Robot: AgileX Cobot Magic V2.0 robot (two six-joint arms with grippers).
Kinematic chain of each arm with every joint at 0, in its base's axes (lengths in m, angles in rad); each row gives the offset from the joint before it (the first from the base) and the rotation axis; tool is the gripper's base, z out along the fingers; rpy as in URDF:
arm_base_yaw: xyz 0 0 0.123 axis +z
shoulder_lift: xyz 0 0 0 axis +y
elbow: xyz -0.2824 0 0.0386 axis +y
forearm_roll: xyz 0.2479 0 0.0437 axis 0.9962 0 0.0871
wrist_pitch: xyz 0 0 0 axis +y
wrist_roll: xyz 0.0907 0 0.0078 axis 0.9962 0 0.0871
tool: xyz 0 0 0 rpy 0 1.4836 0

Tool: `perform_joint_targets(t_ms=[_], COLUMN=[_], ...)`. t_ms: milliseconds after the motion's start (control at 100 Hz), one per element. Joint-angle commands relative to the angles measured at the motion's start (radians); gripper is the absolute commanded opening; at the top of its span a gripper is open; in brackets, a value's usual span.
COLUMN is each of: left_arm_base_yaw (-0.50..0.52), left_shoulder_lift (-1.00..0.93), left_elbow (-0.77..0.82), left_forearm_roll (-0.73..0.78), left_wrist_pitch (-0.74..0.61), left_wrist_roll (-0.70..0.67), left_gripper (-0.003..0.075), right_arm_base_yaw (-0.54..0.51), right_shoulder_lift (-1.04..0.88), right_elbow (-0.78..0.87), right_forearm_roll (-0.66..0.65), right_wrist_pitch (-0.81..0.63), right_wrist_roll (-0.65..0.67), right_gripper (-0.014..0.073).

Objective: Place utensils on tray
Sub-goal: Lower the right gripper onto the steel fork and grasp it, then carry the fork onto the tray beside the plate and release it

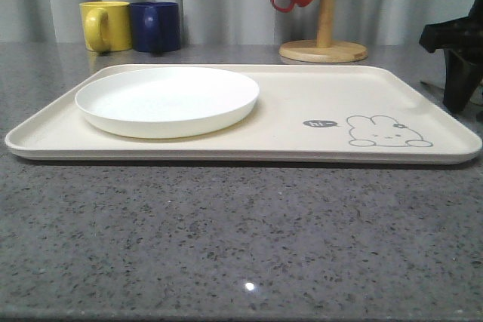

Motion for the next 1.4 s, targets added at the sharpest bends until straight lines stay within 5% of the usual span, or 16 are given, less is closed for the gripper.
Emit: perform_joint_targets(t_ms=[0, 170, 250, 680, 940, 1150, 1390], left_arm_base_yaw=[-0.003, -0.003, -0.003, -0.003, -0.003, -0.003, -0.003], left_shoulder_lift=[0.001, 0.001, 0.001, 0.001, 0.001, 0.001, 0.001], left_elbow=[-0.028, -0.028, -0.028, -0.028, -0.028, -0.028, -0.028], left_forearm_roll=[-0.003, -0.003, -0.003, -0.003, -0.003, -0.003, -0.003], left_wrist_pitch=[-0.084, -0.084, -0.084, -0.084, -0.084, -0.084, -0.084], left_wrist_roll=[0.000, 0.000, 0.000, 0.000, 0.000, 0.000, 0.000], left_gripper=[-0.0018, -0.0018, -0.0018, -0.0018, -0.0018, -0.0018, -0.0018], right_arm_base_yaw=[-0.002, -0.002, -0.002, 0.034, 0.222, 0.391, 0.464], right_shoulder_lift=[-0.031, -0.031, -0.031, -0.095, -0.136, -0.082, 0.008], right_elbow=[-0.028, -0.028, -0.032, -0.206, -0.206, -0.206, -0.206], right_forearm_roll=[-0.002, 0.015, 0.032, 0.056, 0.045, -0.119, -0.178], right_wrist_pitch=[0.009, 0.023, 0.023, 0.167, 0.118, 0.070, 0.013], right_wrist_roll=[-0.010, -0.010, -0.008, 0.092, 0.296, 0.555, 0.694], right_gripper=[0.0290, 0.0008, -0.0057, -0.0057, -0.0057, -0.0057, -0.0057])
